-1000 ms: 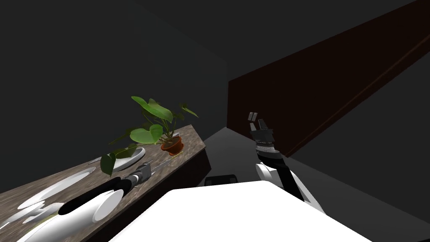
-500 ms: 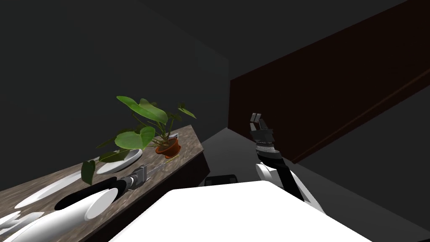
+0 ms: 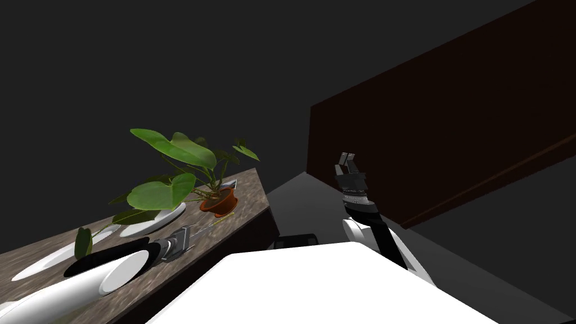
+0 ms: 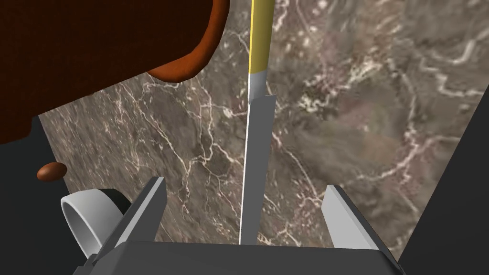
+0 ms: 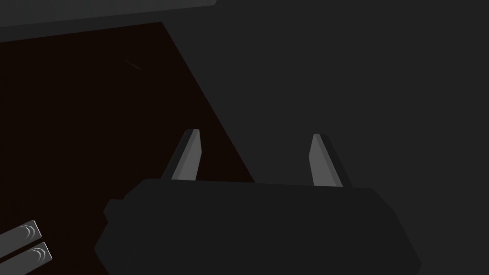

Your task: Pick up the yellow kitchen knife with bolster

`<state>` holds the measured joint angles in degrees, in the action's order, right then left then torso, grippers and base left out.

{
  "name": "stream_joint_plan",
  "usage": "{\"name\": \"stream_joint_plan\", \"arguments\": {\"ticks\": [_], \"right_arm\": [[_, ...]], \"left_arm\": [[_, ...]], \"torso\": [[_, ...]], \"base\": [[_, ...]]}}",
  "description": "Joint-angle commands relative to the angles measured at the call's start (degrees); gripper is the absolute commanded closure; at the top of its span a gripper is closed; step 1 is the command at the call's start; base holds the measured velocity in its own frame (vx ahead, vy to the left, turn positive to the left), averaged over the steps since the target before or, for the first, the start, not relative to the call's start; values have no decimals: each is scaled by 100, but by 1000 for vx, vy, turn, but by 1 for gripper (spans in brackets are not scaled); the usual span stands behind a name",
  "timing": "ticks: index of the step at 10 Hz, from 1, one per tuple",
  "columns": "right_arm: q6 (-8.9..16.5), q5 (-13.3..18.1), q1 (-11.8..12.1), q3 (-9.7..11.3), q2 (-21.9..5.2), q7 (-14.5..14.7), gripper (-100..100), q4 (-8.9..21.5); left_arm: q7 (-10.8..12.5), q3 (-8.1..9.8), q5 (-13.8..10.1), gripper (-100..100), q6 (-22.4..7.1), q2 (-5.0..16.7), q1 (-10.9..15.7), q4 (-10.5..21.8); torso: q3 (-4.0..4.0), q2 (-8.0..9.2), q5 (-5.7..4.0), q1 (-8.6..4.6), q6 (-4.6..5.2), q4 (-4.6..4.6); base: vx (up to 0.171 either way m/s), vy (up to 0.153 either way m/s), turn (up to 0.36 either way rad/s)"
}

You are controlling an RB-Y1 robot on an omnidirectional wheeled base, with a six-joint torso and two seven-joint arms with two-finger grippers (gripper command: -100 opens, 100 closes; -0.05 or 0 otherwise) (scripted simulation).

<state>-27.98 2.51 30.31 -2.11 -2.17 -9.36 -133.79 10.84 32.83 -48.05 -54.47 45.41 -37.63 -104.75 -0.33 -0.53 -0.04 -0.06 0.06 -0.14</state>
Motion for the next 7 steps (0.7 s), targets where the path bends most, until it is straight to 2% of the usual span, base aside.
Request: {"name": "stream_joint_plan", "arguments": {"ticks": [1, 2, 3, 4, 5, 7], "right_arm": [[0, 0, 0, 0, 0, 0, 0, 0], [0, 0, 0, 0, 0, 0, 0, 0], [0, 0, 0, 0, 0, 0, 0, 0], [0, 0, -1, 0, 0, 0, 0, 0], [0, 0, -1, 0, -1, 0, 0, 0], [0, 0, -2, -1, -1, 0, 0, 0]], "left_arm": [[-2, 32, -98, -100, -173, 107, 4, 81], [0, 56, -162, -100, -287, 191, 2, 125], [-7, 40, -126, -100, -201, 143, 5, 107], [-8, 45, -135, 0, -225, 151, 3, 111], [-127, 114, 31, -100, -375, -35, 190, 95], [-364, 254, 361, -100, -680, -403, 556, 64]], "torso": [[0, 0, 0, 0, 0, 0], [4, 8, 2, 7, 0, 2], [7, 12, 3, 12, 0, 3], [13, 24, 5, 21, 1, 5], [19, 34, 7, 27, 0, 8], [27, 48, 10, 40, 1, 11]], "base": [[75, -57, 46], [67, -44, 58], [31, -20, 16], [6, -4, -2], [-7, 12, 5], [-27, 32, 1]]}}
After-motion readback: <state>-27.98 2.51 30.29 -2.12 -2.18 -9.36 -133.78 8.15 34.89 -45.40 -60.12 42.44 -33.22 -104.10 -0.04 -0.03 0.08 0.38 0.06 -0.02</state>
